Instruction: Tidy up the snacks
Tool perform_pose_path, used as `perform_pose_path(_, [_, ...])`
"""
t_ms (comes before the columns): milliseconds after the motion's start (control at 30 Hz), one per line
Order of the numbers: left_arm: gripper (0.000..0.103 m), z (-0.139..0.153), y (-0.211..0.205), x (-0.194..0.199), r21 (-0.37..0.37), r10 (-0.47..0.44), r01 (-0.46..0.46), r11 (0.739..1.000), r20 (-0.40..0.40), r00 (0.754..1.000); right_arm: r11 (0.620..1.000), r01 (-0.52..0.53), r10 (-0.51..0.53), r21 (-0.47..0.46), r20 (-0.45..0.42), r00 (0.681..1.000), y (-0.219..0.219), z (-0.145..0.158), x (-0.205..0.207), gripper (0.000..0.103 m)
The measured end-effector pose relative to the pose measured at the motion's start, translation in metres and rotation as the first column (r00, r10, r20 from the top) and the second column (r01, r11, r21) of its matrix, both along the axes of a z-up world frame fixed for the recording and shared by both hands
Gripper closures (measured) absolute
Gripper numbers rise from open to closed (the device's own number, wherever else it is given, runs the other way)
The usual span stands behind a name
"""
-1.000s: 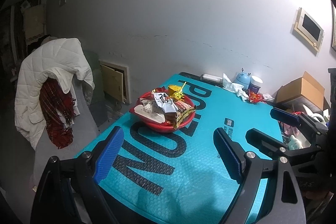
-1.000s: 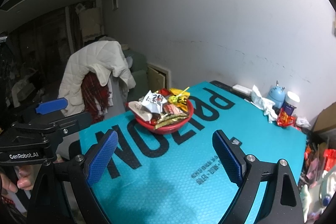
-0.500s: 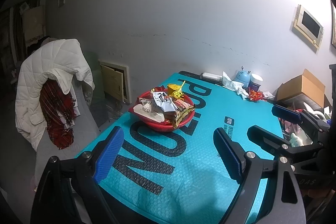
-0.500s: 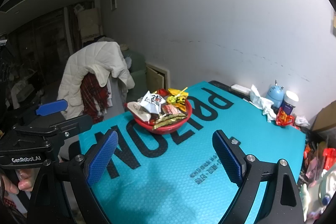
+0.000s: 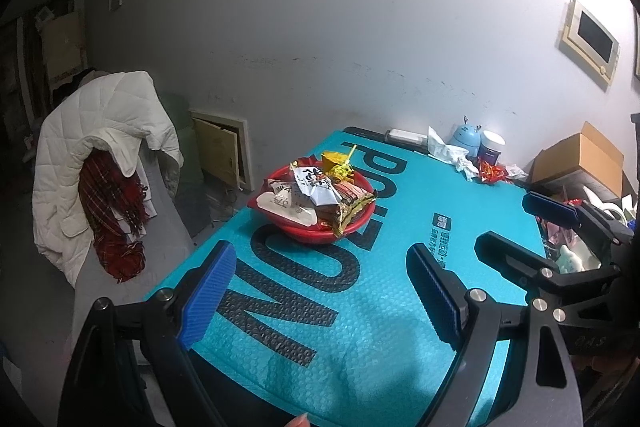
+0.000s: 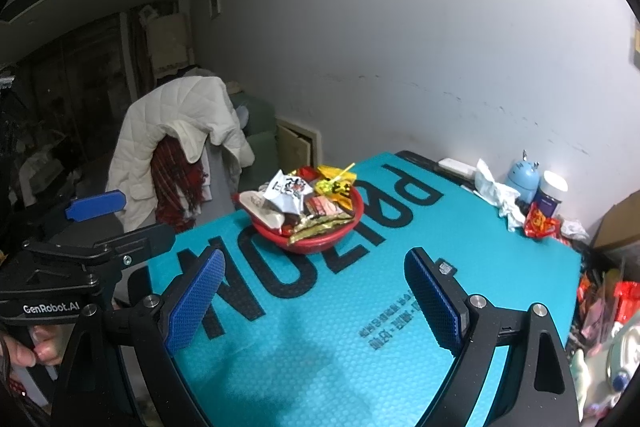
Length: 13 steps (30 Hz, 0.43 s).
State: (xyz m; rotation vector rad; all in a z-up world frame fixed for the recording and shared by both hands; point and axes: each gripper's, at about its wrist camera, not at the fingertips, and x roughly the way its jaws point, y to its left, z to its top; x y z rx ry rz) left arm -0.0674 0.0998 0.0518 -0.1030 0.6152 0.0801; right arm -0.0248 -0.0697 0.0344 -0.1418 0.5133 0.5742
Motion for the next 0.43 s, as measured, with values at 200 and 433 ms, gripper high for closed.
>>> perform_pose_path(200, [0.016,-0.0012,0.0002,0.0009,0.014,0.011,-0.01,1.0,-0.004,1.0,1.0,0.0,0.0,-0.002,0.0,1.0,0.0002,0.0002,0.0005,0.011])
perform_pose_path(433, [0.016,-0.0052,0.0043,0.0029,0.028,0.037,-0.036,0.999,-0.015,0.999,1.0,0.004,-0.004,-0.01,-0.001,1.0,0.0019,-0.0031,0.0009,0.011])
